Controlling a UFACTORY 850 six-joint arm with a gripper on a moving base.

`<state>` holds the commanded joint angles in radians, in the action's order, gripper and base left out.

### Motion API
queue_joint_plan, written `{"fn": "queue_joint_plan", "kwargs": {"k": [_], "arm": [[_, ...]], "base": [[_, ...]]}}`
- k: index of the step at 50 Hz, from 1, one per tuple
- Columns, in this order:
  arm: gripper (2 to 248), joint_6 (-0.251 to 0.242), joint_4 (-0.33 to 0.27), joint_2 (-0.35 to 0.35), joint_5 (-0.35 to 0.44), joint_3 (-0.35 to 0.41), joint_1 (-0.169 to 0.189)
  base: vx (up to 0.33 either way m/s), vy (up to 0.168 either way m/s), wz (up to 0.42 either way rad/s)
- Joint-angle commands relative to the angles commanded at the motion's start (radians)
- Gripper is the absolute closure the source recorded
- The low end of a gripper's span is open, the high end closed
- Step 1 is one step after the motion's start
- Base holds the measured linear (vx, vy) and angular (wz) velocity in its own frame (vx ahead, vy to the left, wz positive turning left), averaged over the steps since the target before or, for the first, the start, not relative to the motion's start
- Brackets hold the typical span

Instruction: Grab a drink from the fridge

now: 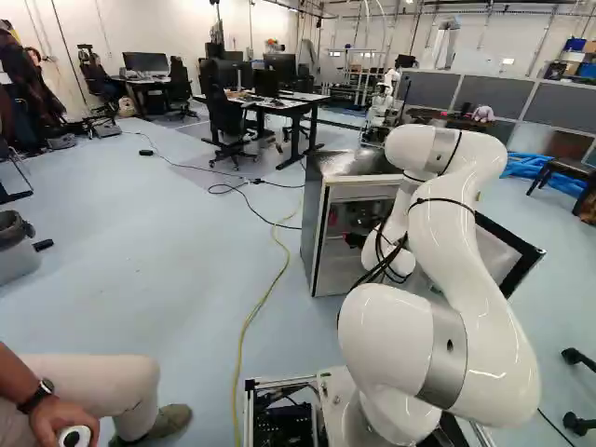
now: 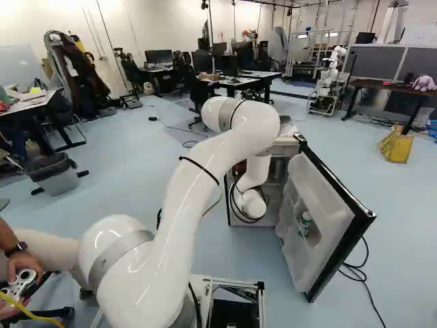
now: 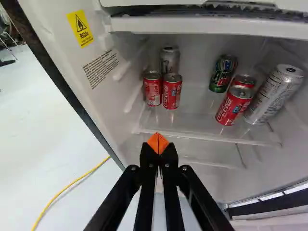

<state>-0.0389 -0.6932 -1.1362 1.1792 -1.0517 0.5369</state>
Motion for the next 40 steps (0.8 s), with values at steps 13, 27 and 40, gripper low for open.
{"fn": "queue_joint_plan", "kwargs": {"k": [13, 27, 40], "arm": [[175, 0.0, 0.0, 0.0, 0.0, 0.0, 0.0], [105, 0.0, 0.0, 0.0, 0.0, 0.0, 0.0], [4, 0.0, 0.0, 0.0, 0.0, 0.0, 0.0]], "base": [[0.0, 0.0, 0.0], [0.0, 0.0, 0.0], [0.0, 0.0, 0.0]]}}
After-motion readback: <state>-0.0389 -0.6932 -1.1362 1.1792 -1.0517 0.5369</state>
